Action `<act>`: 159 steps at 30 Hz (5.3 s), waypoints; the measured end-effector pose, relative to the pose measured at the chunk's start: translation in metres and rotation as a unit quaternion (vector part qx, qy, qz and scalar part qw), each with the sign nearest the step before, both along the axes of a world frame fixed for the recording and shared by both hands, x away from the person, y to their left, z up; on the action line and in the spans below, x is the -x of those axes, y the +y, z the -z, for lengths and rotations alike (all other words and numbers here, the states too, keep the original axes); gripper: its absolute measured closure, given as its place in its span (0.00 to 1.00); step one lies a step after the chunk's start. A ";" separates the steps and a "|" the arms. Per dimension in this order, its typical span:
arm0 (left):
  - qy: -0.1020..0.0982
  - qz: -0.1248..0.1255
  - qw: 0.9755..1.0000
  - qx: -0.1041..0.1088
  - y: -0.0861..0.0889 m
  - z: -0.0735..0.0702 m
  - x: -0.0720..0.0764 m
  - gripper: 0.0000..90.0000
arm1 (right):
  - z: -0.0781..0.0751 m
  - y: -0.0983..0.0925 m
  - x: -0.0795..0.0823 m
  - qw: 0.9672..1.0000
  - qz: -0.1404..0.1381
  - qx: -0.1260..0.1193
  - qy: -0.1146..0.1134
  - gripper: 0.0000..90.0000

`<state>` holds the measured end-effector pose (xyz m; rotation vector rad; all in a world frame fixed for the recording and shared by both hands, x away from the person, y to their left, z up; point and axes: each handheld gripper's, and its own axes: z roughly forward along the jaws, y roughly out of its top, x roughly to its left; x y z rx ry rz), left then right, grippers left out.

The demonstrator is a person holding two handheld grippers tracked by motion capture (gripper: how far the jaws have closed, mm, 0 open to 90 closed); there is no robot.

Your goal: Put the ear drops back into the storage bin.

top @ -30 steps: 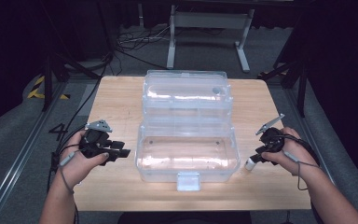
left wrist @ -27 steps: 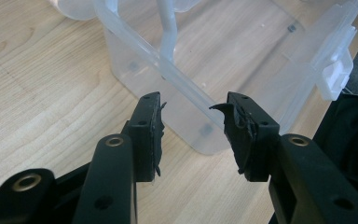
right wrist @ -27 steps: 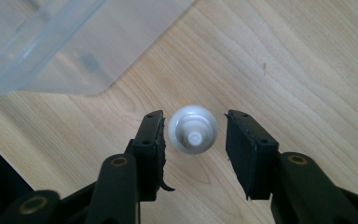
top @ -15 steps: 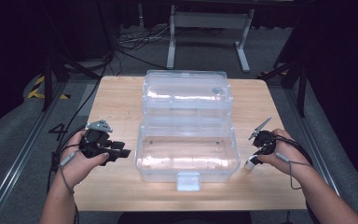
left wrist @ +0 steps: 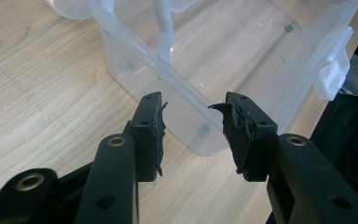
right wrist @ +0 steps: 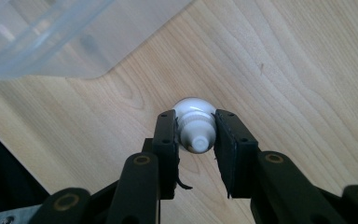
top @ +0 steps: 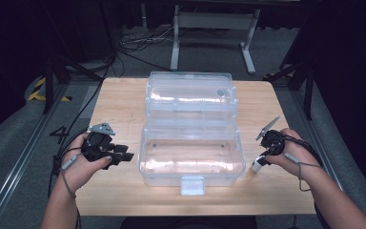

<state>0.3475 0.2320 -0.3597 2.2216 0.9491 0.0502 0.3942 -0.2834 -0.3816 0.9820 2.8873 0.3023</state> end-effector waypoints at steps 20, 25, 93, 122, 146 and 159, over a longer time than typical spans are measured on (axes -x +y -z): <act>0.001 -0.003 1.000 0.001 0.002 0.001 0.000 0.65 | -0.041 0.003 0.002 1.000 -0.019 -0.009 -0.013 0.79; 0.001 -0.004 1.000 0.000 0.002 0.001 0.000 0.65 | -0.053 0.005 0.005 1.000 -0.016 -0.010 -0.012 0.79; 0.006 -0.003 1.000 0.001 0.005 0.001 -0.001 0.65 | -0.093 0.100 0.006 0.973 -0.231 0.009 -0.018 0.79; 0.009 -0.003 1.000 -0.001 0.005 0.002 0.000 0.65 | -0.034 0.113 0.002 0.966 -0.257 0.035 0.016 0.79; 0.010 0.000 1.000 -0.001 0.005 0.002 0.000 0.65 | 0.001 0.118 0.002 0.960 -0.270 0.063 0.036 0.79; 0.013 -0.001 1.000 -0.002 0.005 0.003 0.000 0.65 | 0.006 0.119 0.002 0.959 -0.271 0.066 0.044 0.79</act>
